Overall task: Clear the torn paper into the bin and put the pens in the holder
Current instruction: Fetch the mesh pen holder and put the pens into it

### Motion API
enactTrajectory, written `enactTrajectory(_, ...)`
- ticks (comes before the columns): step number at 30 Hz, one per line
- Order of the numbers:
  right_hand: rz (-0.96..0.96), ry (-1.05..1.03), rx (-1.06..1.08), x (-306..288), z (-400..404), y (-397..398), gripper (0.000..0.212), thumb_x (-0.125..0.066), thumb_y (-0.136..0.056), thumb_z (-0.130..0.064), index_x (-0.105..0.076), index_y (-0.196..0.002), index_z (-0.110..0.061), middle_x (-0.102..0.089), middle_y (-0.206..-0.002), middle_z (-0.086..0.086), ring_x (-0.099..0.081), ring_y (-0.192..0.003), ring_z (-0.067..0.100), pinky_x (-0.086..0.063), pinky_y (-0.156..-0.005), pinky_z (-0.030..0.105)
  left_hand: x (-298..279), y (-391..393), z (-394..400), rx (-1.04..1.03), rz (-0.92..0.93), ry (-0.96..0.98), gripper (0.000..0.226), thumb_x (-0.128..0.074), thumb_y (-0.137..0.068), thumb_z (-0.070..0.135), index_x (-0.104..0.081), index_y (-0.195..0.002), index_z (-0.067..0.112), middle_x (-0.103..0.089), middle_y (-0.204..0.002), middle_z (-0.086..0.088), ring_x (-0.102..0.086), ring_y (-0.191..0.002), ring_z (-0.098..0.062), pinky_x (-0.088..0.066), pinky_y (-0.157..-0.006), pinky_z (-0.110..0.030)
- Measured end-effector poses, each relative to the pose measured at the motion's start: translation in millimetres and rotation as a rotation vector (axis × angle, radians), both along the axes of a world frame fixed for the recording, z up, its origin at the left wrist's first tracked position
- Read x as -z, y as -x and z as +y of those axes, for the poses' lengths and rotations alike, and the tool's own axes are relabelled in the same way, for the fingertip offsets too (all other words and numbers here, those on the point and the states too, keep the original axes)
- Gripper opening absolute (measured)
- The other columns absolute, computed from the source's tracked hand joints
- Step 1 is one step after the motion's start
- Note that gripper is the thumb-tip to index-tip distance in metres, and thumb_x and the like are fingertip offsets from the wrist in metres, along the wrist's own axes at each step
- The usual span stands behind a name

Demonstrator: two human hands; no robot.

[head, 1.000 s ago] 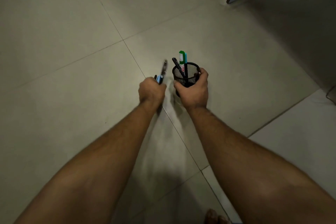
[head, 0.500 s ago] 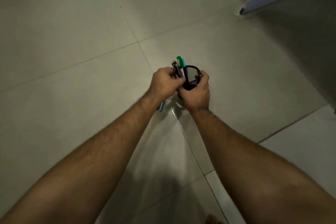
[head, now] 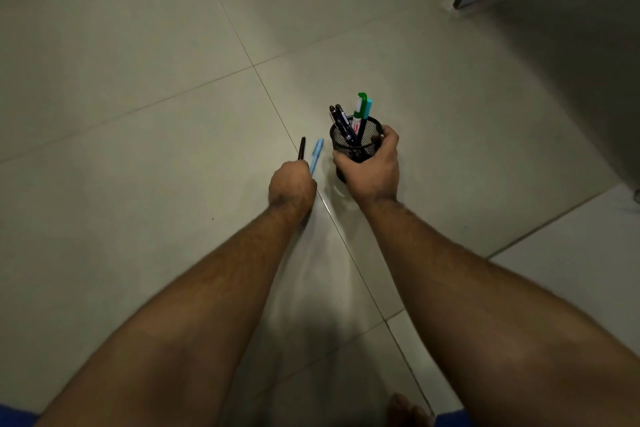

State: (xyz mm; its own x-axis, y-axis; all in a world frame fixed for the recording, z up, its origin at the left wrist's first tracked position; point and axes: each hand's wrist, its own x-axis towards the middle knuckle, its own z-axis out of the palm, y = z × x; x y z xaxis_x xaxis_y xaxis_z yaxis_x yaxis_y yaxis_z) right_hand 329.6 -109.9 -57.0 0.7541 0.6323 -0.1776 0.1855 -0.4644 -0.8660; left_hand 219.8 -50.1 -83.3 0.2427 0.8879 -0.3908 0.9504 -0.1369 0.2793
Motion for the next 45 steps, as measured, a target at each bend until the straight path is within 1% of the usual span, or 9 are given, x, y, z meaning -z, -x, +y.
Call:
enactTrajectory(3, -0.009, 0.012, 0.010, 2, -2, 0, 0.077, -0.083, -0.064, -0.038, -0.042, -0.127, -0.028, -0.064, -0.120, -0.006, -0.064, -0.104, 0.012, -0.051, -0.087, 0.022, -3, 2, 3, -0.140, -0.148, 0.012, 0.022, -0.066, -0.081, 0.023, -0.070, -0.097, 0.008, -0.068, -0.089, -0.009, -0.065, -0.080, -0.028, -0.052, -0.065, -0.030)
enactTrajectory(8, -0.021, 0.022, 0.036, 1, 2, 2, 0.076, -0.082, -0.065, -0.037, -0.042, -0.129, -0.026, -0.063, -0.119, -0.005, -0.063, -0.103, 0.013, -0.048, -0.086, 0.021, -22, 13, 21, -0.615, -0.724, 0.110, 0.014, -0.068, -0.064, 0.025, -0.069, -0.064, 0.012, -0.069, -0.061, -0.004, -0.067, -0.058, -0.022, -0.060, -0.061, -0.038)
enactTrajectory(12, -0.018, 0.029, 0.014, -2, 8, 9, 0.078, -0.083, -0.065, -0.037, -0.042, -0.130, -0.025, -0.062, -0.122, -0.003, -0.062, -0.105, 0.015, -0.044, -0.082, 0.019, -51, 8, 27, -0.650, -0.978, 0.116, 0.009, -0.065, -0.071, 0.015, -0.066, -0.072, 0.007, -0.071, -0.068, -0.013, -0.058, -0.048, -0.020, -0.051, -0.047, -0.033)
enactTrajectory(22, -0.063, 0.047, -0.042, 2, 3, 12, 0.080, -0.080, -0.064, -0.034, -0.042, -0.133, -0.022, -0.060, -0.122, 0.000, -0.062, -0.106, 0.018, -0.046, -0.083, 0.022, -66, -10, 23, -0.582, -1.080, 0.093, 0.004, -0.068, -0.078, 0.009, -0.070, -0.078, 0.005, -0.069, -0.068, -0.015, -0.055, -0.048, -0.013, -0.045, -0.046, -0.024)
enactTrajectory(28, -0.045, 0.016, -0.057, 2, 6, 16, 0.077, -0.079, -0.068, -0.034, -0.040, -0.134, -0.022, -0.061, -0.123, 0.001, -0.062, -0.108, 0.019, -0.048, -0.082, 0.024, -56, -12, 9, -0.369, -0.874, 0.150, 0.010, -0.075, -0.073, 0.021, -0.076, -0.083, 0.017, -0.067, -0.065, 0.005, -0.060, -0.059, -0.010, -0.057, -0.062, -0.029)
enactTrajectory(32, -0.042, 0.015, -0.074, -2, 7, 16, 0.077, -0.082, -0.067, -0.034, -0.041, -0.132, -0.024, -0.061, -0.119, -0.003, -0.062, -0.102, 0.013, -0.044, -0.078, 0.015, -45, 6, 14, -0.630, -1.053, 0.001, 0.010, -0.066, -0.078, 0.017, -0.074, -0.076, 0.011, -0.062, -0.059, 0.006, -0.055, -0.058, -0.008, -0.049, -0.061, -0.024)
enactTrajectory(35, -0.033, 0.007, -0.071, -2, 8, 21, 0.077, -0.081, -0.065, -0.036, -0.041, -0.130, -0.026, -0.062, -0.116, -0.005, -0.063, -0.099, 0.012, -0.046, -0.078, 0.016, -25, 23, 16, -0.639, -0.762, -0.064, 0.010, -0.065, -0.077, 0.024, -0.068, -0.078, 0.014, -0.062, -0.065, 0.006, -0.055, -0.062, -0.011, -0.047, -0.066, -0.024)
enactTrajectory(39, -0.029, 0.005, -0.075, -1, 10, 25, 0.078, -0.081, -0.065, -0.039, -0.040, -0.129, -0.028, -0.062, -0.116, -0.005, -0.064, -0.100, 0.013, -0.052, -0.081, 0.022, 4, 37, 1, -0.223, -0.245, 0.105, 0.040, -0.070, -0.076, 0.039, -0.060, -0.107, 0.015, -0.060, -0.100, -0.003, -0.060, -0.090, -0.024, -0.051, -0.076, -0.032)
enactTrajectory(45, -0.057, 0.022, -0.073, -2, 5, 21, 0.077, -0.082, -0.067, -0.038, -0.041, -0.131, -0.025, -0.061, -0.118, -0.004, -0.063, -0.101, 0.013, -0.047, -0.078, 0.018, 3, 46, 0, -0.296, -0.181, 0.045, 0.021, -0.065, -0.075, 0.025, -0.065, -0.094, 0.018, -0.067, -0.095, -0.004, -0.063, -0.089, -0.028, -0.050, -0.071, -0.031)
